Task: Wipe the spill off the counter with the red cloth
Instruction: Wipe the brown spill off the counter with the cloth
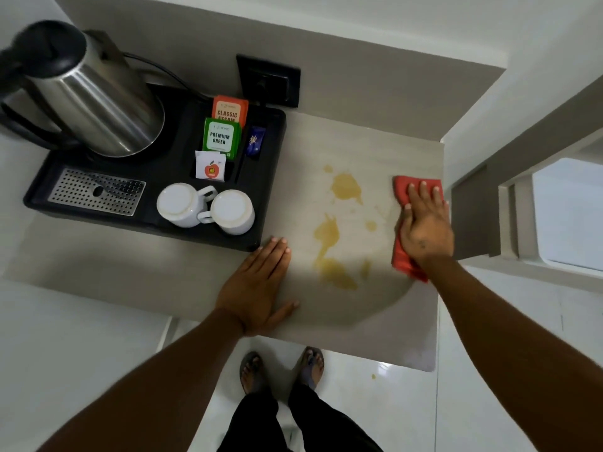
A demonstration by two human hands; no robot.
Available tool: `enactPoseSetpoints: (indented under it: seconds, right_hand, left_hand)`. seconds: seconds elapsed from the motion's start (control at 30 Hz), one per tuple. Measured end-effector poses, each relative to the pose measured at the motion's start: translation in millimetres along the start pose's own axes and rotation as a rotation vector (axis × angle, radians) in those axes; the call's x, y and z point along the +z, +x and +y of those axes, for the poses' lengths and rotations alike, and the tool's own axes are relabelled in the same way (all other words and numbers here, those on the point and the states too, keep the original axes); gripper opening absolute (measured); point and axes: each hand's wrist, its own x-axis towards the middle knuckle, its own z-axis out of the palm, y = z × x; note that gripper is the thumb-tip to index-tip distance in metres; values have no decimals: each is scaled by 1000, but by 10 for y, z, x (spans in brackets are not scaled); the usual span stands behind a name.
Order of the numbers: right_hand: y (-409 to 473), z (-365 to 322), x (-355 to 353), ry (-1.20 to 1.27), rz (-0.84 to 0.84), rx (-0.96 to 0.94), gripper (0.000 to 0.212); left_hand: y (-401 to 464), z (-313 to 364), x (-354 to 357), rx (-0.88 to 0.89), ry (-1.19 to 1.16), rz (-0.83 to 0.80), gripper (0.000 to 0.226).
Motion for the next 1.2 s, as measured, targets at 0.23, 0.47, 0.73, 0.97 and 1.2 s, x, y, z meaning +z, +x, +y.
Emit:
enactPoseSetpoints:
  seconds: [0.23, 0.47, 0.73, 0.97, 1.2]
  right_hand:
    - [380, -354, 5, 1, -53, -146, 55]
    - [76, 108, -86, 5, -40, -131, 56]
    - [656, -589, 70, -7, -60, -231, 58]
    - [408, -90, -61, 11, -42, -386, 51]
    - [1112, -882, 125, -8, -33, -339, 57]
  left_hand:
    - [2, 3, -20, -3, 1, -21, 96]
    - [8, 3, -10, -9, -13, 7, 96]
    - [-8, 41, -72, -14, -43, -24, 94]
    - [-10, 1, -7, -12, -59, -7, 95]
    - [-3, -2, -7, -16, -86, -10, 95]
